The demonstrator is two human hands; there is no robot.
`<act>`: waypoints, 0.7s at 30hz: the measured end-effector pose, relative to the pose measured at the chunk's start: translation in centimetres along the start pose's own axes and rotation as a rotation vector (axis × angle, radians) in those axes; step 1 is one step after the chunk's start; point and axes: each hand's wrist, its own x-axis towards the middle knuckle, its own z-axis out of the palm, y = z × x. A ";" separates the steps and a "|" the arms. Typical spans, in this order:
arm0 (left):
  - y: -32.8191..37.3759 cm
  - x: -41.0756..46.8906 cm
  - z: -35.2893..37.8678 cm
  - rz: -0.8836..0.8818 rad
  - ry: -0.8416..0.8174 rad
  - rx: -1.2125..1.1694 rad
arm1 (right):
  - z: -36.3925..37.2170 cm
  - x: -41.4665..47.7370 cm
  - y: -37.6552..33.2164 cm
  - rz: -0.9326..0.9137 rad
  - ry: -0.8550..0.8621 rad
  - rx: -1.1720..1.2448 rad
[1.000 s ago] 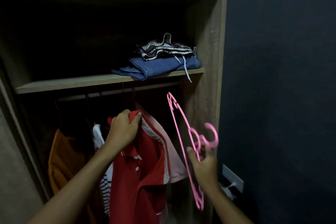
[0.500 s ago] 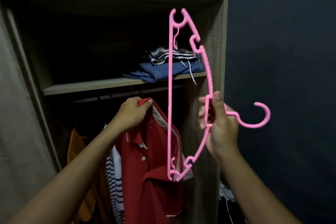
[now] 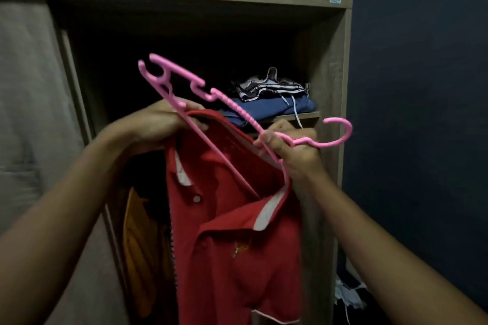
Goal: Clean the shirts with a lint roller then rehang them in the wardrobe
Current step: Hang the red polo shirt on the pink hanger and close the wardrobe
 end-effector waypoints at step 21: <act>-5.8 -0.6 -0.1 -0.284 0.164 0.309 | -0.6 4.4 0.8 0.237 -0.650 -0.453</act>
